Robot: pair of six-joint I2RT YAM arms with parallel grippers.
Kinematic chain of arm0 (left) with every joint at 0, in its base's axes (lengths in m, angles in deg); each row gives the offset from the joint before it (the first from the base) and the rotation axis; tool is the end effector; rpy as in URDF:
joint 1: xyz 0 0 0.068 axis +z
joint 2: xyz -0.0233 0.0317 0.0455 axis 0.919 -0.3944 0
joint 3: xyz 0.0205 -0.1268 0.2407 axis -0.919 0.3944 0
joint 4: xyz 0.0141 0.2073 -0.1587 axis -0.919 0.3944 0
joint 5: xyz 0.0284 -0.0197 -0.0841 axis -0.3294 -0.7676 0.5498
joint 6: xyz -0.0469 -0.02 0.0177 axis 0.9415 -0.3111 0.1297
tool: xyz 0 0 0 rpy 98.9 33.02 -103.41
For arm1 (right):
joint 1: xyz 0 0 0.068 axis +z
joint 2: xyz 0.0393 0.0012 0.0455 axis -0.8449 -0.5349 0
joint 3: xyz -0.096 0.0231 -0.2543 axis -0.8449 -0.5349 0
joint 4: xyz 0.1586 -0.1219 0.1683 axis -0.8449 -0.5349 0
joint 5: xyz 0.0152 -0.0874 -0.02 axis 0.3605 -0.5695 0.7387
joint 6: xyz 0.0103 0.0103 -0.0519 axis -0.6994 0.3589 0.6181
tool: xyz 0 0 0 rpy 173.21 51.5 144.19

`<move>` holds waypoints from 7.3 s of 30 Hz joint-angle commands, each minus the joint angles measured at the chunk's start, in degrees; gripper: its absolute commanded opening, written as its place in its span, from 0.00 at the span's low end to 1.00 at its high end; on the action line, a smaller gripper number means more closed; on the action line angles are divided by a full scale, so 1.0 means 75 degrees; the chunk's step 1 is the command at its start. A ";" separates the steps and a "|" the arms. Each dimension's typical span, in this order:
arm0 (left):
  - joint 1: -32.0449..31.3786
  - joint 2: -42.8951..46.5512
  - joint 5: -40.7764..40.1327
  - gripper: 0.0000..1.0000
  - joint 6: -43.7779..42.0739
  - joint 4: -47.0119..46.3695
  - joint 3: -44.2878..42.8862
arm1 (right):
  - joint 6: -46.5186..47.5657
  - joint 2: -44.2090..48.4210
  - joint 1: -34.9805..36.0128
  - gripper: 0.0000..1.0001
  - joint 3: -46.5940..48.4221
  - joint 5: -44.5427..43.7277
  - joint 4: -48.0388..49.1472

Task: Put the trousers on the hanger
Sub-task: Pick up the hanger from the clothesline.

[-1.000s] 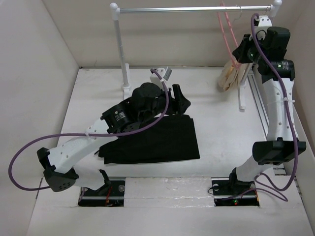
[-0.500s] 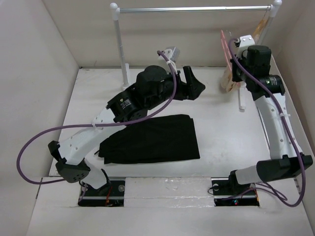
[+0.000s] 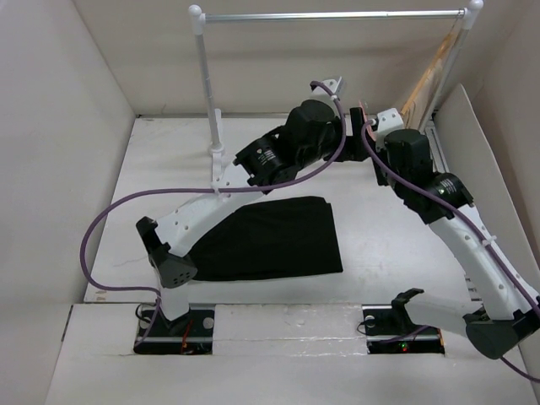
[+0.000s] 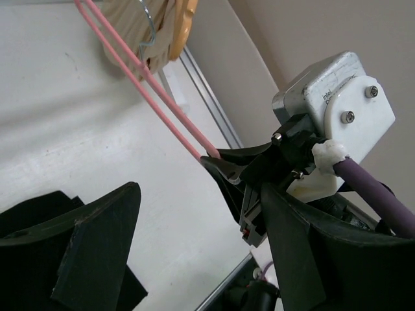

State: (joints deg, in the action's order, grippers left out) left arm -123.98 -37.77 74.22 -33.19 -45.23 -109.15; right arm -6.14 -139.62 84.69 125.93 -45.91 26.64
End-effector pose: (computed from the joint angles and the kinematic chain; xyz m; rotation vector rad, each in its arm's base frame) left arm 0.2220 -0.3367 0.4924 0.2722 1.7892 -1.0702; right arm 0.2063 0.0900 0.4196 -0.3967 2.0100 -0.2062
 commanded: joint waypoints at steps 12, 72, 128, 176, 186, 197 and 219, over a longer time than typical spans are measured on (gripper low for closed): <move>0.0385 0.1953 -0.0517 0.53 0.1677 -0.2660 0.4091 | -0.0489 0.1051 0.0406 0.00 0.0086 0.0113 0.0232; 0.0784 0.1240 0.1698 0.00 0.2966 -0.4528 0.5733 | -0.1051 0.1495 0.2784 0.74 -0.1318 -0.0076 -0.0438; 0.0269 0.3796 0.1559 0.00 0.4221 -0.7835 0.9888 | -0.5409 0.2517 -0.0885 0.65 -0.6674 0.8352 0.7355; -0.1195 0.2201 -0.1220 0.38 0.2850 -0.2596 0.7227 | -0.4648 0.2633 -0.1143 0.00 -0.4671 0.5084 0.1555; -0.1582 0.2400 -0.1078 0.40 0.2768 -0.2879 0.7649 | -0.4601 0.2106 -0.1330 0.00 -0.4589 0.5023 0.1719; -0.1571 0.4298 -0.2544 0.88 0.2099 -0.2842 0.7507 | -0.4448 0.1789 -0.1553 0.00 -0.4636 0.5353 0.1977; -0.1477 0.4722 -0.1665 0.54 0.2298 -0.3662 0.8727 | -0.4214 0.1520 -0.1635 0.00 -0.4202 0.5165 0.2036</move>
State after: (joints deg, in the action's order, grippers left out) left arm -134.21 -2.80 58.96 -18.62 -67.92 -47.03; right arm -38.53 -127.77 72.71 91.00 -7.46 39.60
